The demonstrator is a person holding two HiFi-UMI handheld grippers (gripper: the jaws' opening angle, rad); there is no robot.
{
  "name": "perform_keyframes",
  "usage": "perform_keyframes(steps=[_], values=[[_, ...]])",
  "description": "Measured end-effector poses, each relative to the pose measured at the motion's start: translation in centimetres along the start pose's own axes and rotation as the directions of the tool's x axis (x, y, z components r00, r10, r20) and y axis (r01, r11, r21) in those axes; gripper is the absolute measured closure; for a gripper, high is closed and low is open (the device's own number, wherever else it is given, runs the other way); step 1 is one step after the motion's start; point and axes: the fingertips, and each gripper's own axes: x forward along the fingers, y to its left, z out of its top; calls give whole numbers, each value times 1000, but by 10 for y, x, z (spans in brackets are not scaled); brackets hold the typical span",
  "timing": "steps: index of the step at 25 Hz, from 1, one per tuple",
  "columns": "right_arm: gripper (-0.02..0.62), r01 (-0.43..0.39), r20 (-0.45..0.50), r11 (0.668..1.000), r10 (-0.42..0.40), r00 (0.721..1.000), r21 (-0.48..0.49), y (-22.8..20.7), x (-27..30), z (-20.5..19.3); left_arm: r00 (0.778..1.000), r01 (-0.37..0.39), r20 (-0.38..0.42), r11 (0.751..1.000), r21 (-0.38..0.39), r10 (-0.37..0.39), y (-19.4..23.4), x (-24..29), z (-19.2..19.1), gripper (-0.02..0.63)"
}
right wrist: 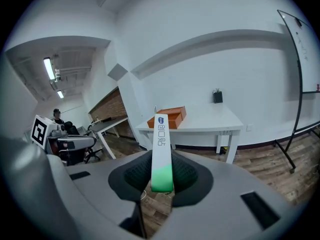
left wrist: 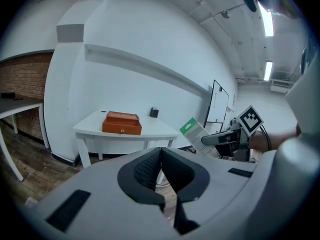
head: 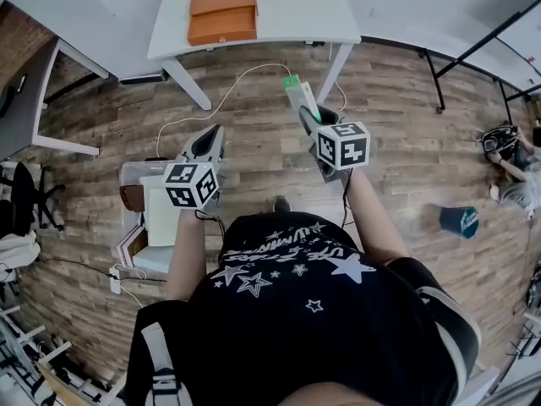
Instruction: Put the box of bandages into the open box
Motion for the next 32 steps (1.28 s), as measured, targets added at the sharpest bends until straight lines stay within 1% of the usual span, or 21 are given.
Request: perform_keyframes(steps=[5, 9, 14, 22, 28, 32], values=[[485, -25, -14, 1000, 25, 1000, 10, -10, 16, 3, 1000, -14, -17, 1000, -23, 14, 6, 16, -1, 586], [485, -42, -28, 999, 42, 999, 18, -13, 32, 4, 999, -31, -14, 999, -30, 31, 18, 24, 5, 586], [485, -48, -40, 999, 48, 998, 22, -11, 56, 7, 999, -34, -17, 999, -33, 33, 38, 33, 7, 586], [485, -25, -53, 1000, 25, 998, 3, -27, 103, 40, 1000, -17, 4, 999, -44, 17, 87, 81, 35, 586], [485, -7, -60, 1000, 7, 998, 1, -38, 166, 72, 1000, 10, -4, 999, -51, -10, 138, 127, 56, 586], [485, 4, -64, 1000, -4, 998, -5, -46, 208, 103, 1000, 23, -10, 998, -52, -23, 178, 160, 80, 586]])
